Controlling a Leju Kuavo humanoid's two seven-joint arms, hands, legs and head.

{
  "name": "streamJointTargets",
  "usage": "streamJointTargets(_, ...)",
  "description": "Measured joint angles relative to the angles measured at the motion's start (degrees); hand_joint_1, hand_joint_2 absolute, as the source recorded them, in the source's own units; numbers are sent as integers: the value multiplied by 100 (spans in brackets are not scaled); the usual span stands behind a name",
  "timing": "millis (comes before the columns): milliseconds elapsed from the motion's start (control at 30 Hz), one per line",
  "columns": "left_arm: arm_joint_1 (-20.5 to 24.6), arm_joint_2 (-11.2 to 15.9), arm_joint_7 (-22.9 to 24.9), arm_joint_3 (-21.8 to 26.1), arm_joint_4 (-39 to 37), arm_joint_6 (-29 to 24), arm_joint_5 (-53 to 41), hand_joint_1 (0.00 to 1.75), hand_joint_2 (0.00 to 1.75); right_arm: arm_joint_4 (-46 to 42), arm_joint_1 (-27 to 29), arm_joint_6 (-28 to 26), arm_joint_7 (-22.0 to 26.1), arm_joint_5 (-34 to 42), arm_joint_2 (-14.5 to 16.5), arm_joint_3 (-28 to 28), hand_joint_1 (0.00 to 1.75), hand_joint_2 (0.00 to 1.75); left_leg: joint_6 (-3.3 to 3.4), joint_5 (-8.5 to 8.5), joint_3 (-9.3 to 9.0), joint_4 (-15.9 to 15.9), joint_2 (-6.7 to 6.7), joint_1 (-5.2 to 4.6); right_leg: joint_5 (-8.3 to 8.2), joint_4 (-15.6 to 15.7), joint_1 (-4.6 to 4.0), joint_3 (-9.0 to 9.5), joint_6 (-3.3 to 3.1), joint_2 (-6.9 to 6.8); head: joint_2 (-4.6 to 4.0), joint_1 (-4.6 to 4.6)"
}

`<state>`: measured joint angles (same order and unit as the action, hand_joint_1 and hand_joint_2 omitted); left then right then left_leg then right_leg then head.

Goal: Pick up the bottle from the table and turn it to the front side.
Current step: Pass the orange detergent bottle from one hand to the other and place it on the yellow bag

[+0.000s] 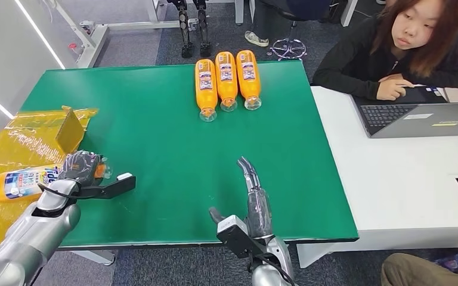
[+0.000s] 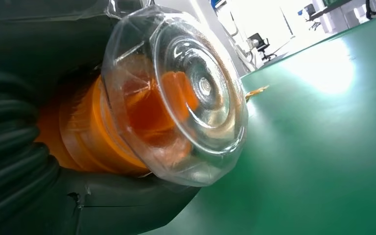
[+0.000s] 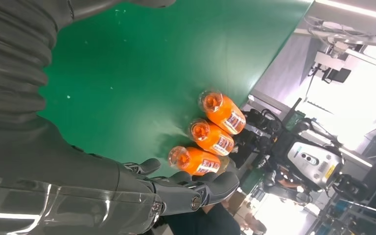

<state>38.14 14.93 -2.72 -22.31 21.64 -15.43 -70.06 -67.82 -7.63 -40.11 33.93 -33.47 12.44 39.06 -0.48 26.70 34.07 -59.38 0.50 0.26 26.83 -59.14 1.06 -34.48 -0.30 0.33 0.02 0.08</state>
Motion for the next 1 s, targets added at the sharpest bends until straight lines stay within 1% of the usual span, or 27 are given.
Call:
streamJointTargets(33,-2,11,2,-1,-14,16,-8,153,175,8,3,0,27,24,-2,0,0,175,0,0,0,0,0,0,0,0,0,0,0,0,0,1)
streamJointTargets(100,-3,31,1,-1,-53,50,-27,70,175,32,5,0,102,88,-10,0,0,175,0,0,0,0,0,1,0,0,-1,0,0,1,0,1)
streamJointTargets(133,-2,36,-4,-1,-80,51,-38,32,175,49,4,0,133,110,-17,0,0,175,0,0,0,0,0,1,0,0,-1,0,0,1,0,0)
streamJointTargets(167,-2,37,-10,-1,-105,41,-54,3,175,62,4,0,151,124,-26,0,0,175,0,0,0,0,0,1,0,0,-1,0,0,1,0,0)
streamJointTargets(200,-2,37,-15,-1,-127,20,-74,0,175,72,4,0,159,137,-33,0,0,175,0,0,0,0,0,1,0,0,-2,0,0,0,0,1)
streamJointTargets(400,-2,31,-19,-1,-183,-91,-203,0,175,78,3,0,110,165,-40,0,0,175,0,0,-1,0,0,1,0,0,-1,0,-1,1,0,0)
streamJointTargets(1000,26,-37,-53,1,-207,-74,-366,0,175,71,3,0,-9,21,-40,-3,0,175,0,-1,-2,-1,0,1,-1,0,-1,0,-1,1,0,0)
